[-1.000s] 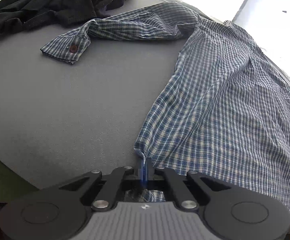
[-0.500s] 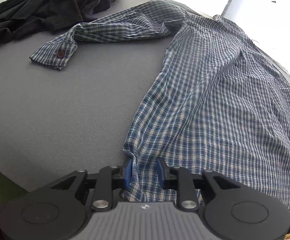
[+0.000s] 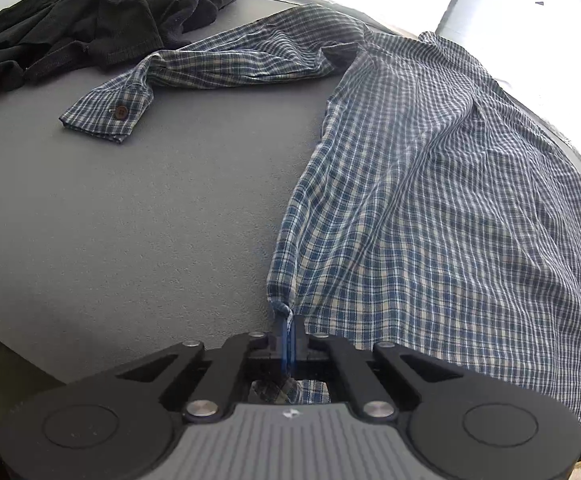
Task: Fold clothes
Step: 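Pinch the shirt hem edge with both grippers and tug it straight, then open both grippers and move the left gripper to the other sleeve cuff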
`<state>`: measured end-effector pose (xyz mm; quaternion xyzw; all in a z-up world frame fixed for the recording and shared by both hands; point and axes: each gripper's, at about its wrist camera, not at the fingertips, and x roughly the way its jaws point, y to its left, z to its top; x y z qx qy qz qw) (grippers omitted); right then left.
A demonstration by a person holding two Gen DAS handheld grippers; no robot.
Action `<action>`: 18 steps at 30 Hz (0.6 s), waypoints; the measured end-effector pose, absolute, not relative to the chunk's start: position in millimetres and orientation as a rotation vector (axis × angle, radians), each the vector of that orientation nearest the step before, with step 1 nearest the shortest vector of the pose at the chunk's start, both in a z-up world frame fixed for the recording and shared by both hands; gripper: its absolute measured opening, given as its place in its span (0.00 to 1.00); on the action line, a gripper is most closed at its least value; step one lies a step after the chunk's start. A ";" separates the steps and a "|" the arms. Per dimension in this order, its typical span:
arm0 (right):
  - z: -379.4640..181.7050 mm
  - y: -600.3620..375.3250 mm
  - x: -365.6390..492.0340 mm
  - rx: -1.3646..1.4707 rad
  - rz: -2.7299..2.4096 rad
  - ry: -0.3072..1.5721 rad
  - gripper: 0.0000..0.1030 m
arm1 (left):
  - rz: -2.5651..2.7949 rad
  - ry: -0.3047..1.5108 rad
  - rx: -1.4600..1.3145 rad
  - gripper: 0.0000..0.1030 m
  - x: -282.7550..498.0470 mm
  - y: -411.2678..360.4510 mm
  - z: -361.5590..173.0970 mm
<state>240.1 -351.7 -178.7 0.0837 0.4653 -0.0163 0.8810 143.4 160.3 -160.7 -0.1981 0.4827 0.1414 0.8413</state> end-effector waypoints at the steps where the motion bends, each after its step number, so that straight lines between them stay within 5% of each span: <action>1: -176.1 -355.7 236.6 0.176 -0.041 0.969 0.00 | 0.301 1.024 -0.423 0.00 141.1 161.2 -160.7; 10: -175.5 -364.0 240.7 0.179 -0.109 1.028 0.07 | 0.336 1.055 -0.423 0.04 135.9 161.8 -166.3; 11: -171.9 -361.6 244.8 0.167 -0.125 1.021 0.13 | 0.334 1.055 -0.426 0.05 136.0 162.4 -166.1; 13: -163.8 -348.0 251.0 0.086 -0.135 0.975 0.54 | 0.334 1.050 -0.437 0.10 135.6 164.1 -165.4; 17: -149.5 -319.8 263.8 -0.066 -0.138 0.888 0.74 | 0.356 1.005 -0.461 0.31 133.4 170.6 -158.2; 18: -147.6 -311.1 269.3 -0.086 -0.124 0.870 0.87 | 0.365 0.992 -0.469 0.33 132.9 173.8 -156.0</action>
